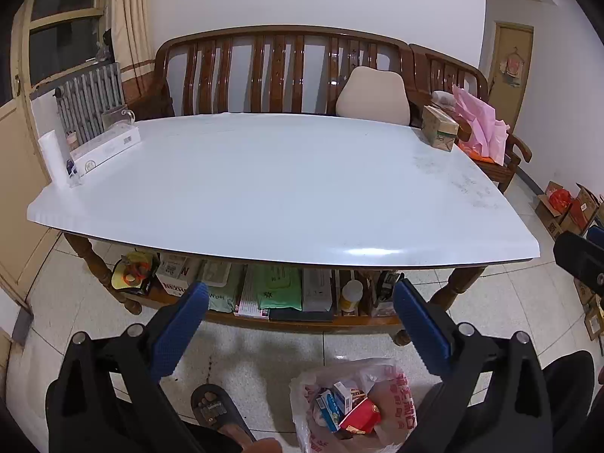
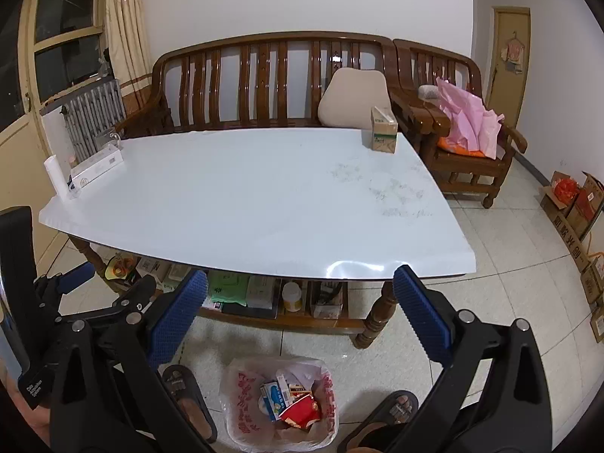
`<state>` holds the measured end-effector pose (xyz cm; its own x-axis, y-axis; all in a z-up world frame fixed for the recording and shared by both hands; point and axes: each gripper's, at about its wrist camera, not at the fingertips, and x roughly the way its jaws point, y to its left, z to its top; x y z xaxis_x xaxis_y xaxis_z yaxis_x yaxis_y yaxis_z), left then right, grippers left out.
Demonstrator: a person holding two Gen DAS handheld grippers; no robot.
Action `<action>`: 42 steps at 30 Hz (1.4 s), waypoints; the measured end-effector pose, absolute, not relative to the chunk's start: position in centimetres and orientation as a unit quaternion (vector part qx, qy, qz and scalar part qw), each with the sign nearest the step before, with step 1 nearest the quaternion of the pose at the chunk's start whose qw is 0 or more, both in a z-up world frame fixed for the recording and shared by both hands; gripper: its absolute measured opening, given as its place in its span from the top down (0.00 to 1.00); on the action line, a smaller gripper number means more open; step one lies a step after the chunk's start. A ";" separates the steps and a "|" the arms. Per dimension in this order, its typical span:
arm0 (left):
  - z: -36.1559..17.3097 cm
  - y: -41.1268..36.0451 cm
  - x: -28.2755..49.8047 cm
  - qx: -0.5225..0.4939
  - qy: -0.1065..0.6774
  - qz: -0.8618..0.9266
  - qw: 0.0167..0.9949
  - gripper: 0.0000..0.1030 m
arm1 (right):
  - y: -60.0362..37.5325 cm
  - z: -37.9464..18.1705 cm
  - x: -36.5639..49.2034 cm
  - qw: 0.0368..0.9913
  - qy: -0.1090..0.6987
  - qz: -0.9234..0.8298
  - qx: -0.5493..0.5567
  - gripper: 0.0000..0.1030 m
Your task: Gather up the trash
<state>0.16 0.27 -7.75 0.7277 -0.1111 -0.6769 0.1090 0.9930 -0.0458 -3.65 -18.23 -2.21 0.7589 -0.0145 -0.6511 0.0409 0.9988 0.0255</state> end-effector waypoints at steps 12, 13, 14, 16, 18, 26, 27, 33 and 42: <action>-6.3 -0.1 -0.4 0.005 0.353 -0.059 0.934 0.07 | -19.1 -1.5 -3.8 0.942 0.333 -0.020 0.027 0.07; -6.3 -0.2 -0.4 0.005 0.353 -0.059 0.934 0.07 | -19.1 -1.5 -3.9 0.942 0.333 -0.020 0.027 0.07; -6.2 -0.1 -0.4 0.005 0.354 -0.058 0.933 0.07 | -19.1 -1.5 -3.8 0.942 0.333 -0.020 0.027 0.07; -6.0 -0.2 -0.4 0.006 0.353 -0.058 0.934 0.07 | -19.1 -1.5 -3.8 0.942 0.333 -0.019 0.027 0.07; -5.9 -0.3 -0.5 0.006 0.353 -0.057 0.934 0.07 | -19.1 -1.4 -3.8 0.943 0.332 -0.021 0.027 0.07; -5.5 -0.1 -0.2 0.008 0.350 -0.055 0.935 0.07 | -19.1 -1.3 -3.9 0.943 0.331 -0.022 0.029 0.07; -5.5 -0.2 -0.2 0.009 0.350 -0.054 0.935 0.07 | -19.1 -1.4 -3.9 0.943 0.331 -0.022 0.028 0.07; -5.3 0.1 -0.2 0.009 0.349 -0.051 0.936 0.07 | -19.3 -1.3 -3.8 0.942 0.332 -0.024 0.030 0.07; -5.2 0.2 -0.1 0.003 0.351 -0.052 0.935 0.07 | -19.4 -1.3 -3.9 0.942 0.332 -0.024 0.030 0.07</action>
